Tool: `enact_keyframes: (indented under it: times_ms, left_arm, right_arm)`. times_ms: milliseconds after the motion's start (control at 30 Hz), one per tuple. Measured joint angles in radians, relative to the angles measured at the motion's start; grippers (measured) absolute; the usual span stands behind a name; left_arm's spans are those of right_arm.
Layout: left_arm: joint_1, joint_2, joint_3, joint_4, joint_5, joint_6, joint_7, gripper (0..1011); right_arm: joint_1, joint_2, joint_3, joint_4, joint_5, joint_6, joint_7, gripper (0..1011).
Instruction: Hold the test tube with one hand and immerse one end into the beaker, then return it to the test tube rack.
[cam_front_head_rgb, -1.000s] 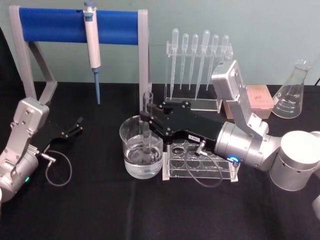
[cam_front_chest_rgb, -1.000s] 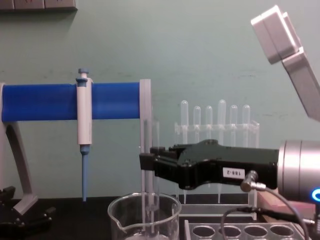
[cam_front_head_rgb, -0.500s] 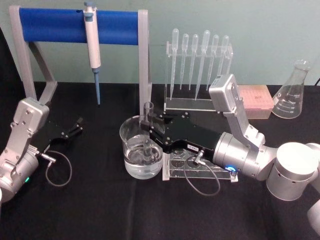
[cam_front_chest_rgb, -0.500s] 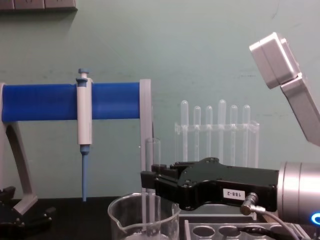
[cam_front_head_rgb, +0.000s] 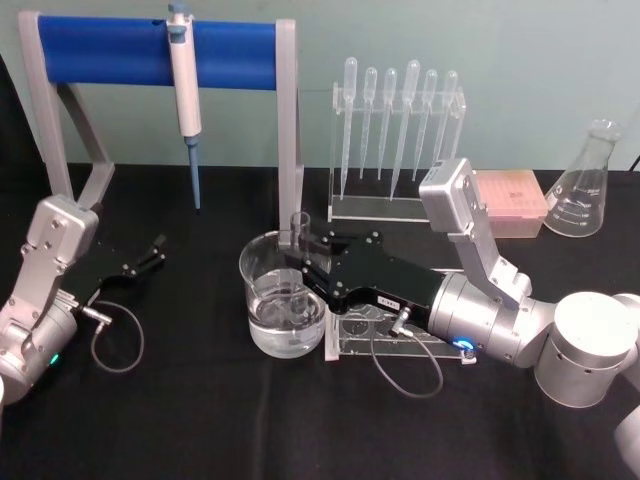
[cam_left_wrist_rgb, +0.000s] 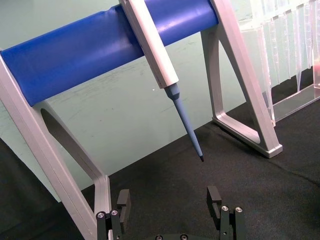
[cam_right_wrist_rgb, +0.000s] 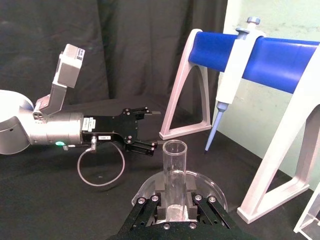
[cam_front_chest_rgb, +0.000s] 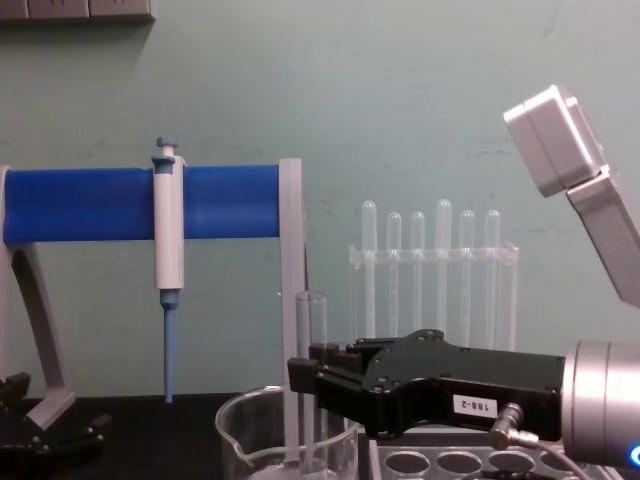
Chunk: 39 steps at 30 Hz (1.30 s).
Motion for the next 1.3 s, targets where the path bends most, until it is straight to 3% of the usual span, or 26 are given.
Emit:
enact_keyframes:
  times_ms: [1300]
  left_arm:
    - [0.000,0.000,0.000,0.000,0.000,0.000,0.000,1000]
  right_arm:
    - [0.000,0.000,-0.001,0.000,0.001,-0.001,0.001,222]
